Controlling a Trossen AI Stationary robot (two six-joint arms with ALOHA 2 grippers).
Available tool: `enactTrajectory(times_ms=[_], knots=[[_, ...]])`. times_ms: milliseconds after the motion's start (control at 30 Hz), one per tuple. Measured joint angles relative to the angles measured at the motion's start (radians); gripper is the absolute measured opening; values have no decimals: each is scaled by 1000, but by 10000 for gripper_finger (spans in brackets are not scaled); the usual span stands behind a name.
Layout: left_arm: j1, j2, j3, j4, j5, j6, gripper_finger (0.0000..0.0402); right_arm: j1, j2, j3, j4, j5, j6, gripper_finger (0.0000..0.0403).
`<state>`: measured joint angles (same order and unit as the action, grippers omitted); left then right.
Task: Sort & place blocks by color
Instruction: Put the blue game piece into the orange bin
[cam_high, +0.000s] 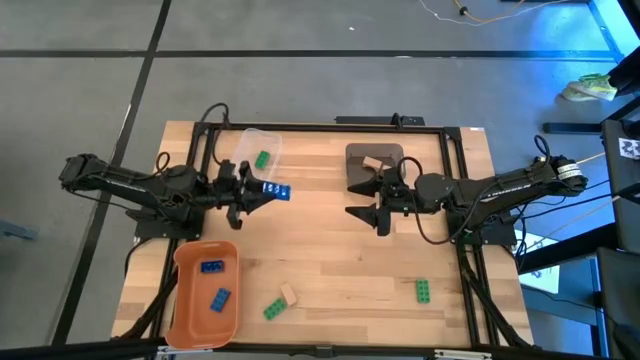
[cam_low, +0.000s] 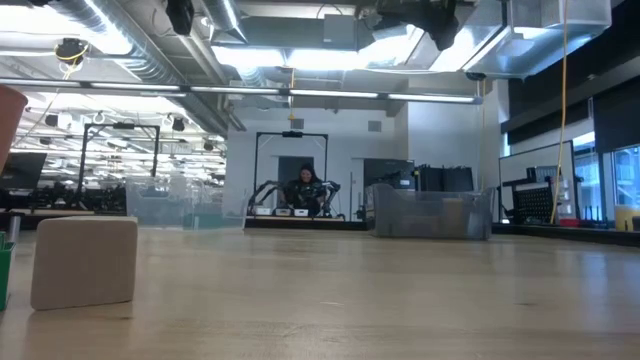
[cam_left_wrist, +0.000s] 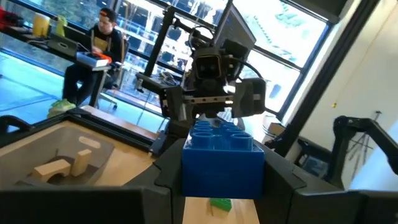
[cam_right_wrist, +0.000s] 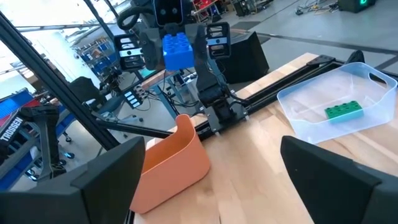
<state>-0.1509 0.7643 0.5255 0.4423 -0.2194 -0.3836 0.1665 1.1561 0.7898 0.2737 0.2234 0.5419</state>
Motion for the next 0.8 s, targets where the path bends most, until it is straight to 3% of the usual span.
enactTrajectory(times_ms=[167,300,467,567,800], knots=[[0,0,0,-6,42,24,123,0,0,0,-7,-9,-2,375],[1,-14,6,-108,158,28,123,0,0,0,-11,-8,-3,375],[0,-40,97,-422,309,-2,123,0,0,0,-11,-12,37,375],[-23,-33,212,-634,381,-6,123,0,0,0,-23,-15,56,375],[-244,93,514,-1226,323,-101,123,0,0,0,-66,-17,29,375]])
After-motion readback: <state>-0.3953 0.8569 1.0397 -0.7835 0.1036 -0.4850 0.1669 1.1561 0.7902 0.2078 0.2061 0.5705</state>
